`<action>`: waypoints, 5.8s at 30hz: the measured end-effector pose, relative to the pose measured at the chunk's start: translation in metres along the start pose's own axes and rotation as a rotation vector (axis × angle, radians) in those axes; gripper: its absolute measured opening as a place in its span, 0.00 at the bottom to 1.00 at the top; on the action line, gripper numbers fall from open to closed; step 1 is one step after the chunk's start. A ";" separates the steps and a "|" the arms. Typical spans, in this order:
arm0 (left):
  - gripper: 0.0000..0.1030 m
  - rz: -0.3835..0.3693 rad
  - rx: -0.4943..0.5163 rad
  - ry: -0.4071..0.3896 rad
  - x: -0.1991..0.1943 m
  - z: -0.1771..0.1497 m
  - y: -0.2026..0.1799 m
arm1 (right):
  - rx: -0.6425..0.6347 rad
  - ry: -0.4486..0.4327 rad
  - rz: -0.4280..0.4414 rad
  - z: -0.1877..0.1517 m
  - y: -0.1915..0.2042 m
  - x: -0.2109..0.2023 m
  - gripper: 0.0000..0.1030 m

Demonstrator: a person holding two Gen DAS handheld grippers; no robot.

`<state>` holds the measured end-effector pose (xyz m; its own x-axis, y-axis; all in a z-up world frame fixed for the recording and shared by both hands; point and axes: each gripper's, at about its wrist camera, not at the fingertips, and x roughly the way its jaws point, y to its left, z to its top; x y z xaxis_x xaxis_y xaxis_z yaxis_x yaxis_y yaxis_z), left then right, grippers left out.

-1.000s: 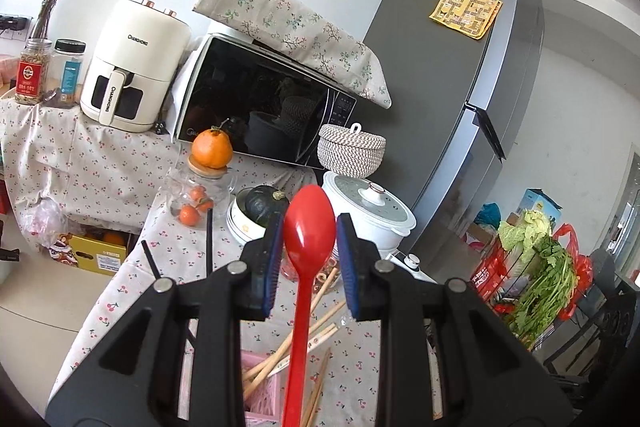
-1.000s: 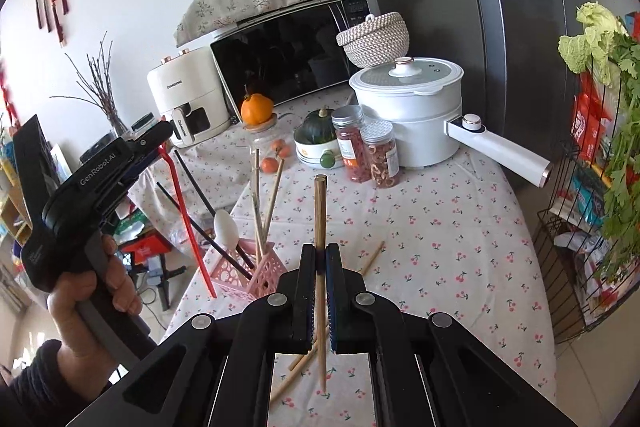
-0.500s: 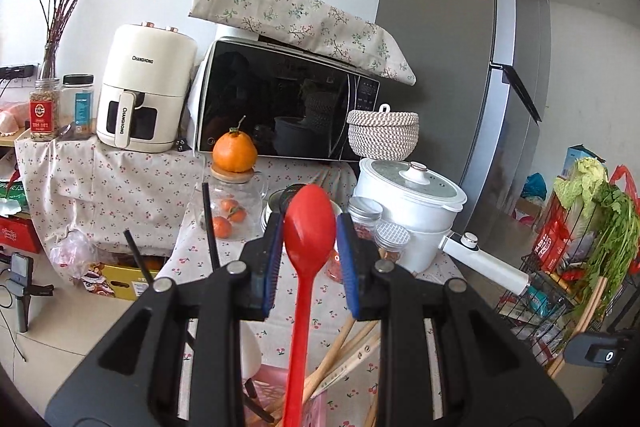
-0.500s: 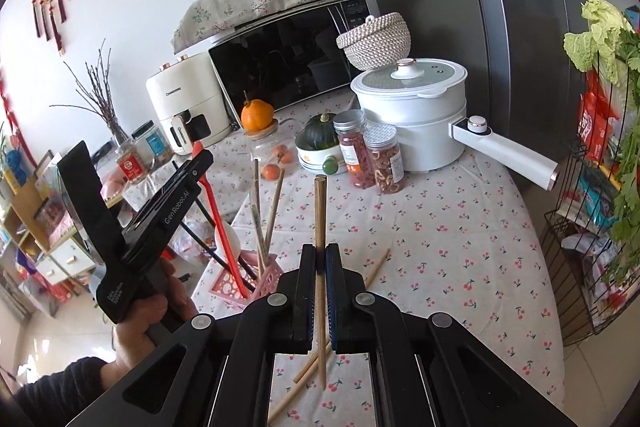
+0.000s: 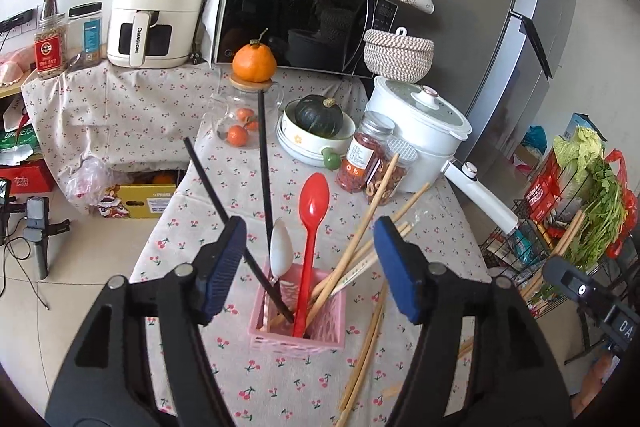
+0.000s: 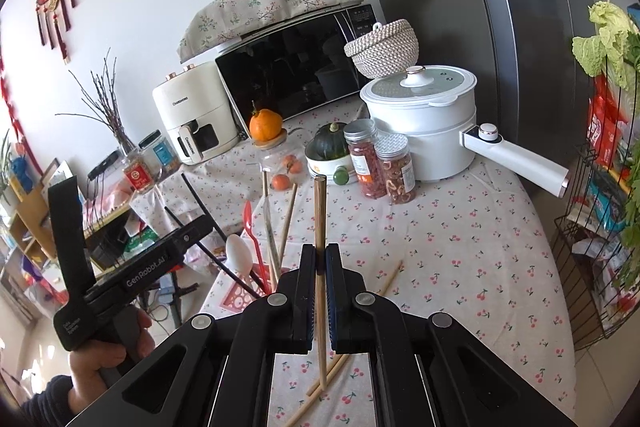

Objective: Organize utensils
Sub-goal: 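Lower the red spoon and wooden chopstick into the pink basket and open both grippers, then withdraw both grippers from the basket toward the last wooden chopsticks, then lower the right gripper onto a wooden chopstick and close on it, then close the left gripper on the other wooden chopstick, then lift both wooden chopsticks and carry them over the pink basket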

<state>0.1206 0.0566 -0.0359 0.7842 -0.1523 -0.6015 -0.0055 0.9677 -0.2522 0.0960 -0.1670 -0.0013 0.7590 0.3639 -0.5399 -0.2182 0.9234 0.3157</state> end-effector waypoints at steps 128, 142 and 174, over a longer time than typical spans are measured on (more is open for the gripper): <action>0.44 -0.133 0.471 0.564 0.044 -0.125 -0.089 | 0.142 0.611 -0.337 -0.092 -0.127 0.109 0.06; 0.27 0.067 0.344 0.586 0.180 -0.075 -0.129 | 0.290 0.581 -0.193 -0.086 -0.188 0.084 0.47; 0.07 -0.104 0.434 0.498 0.070 -0.094 -0.123 | 0.002 0.624 -0.425 -0.103 -0.141 0.117 0.40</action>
<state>0.1176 -0.0918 -0.1180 0.3860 -0.2235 -0.8950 0.3865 0.9201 -0.0630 0.1518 -0.2423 -0.1895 0.2893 -0.0213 -0.9570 0.0169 0.9997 -0.0171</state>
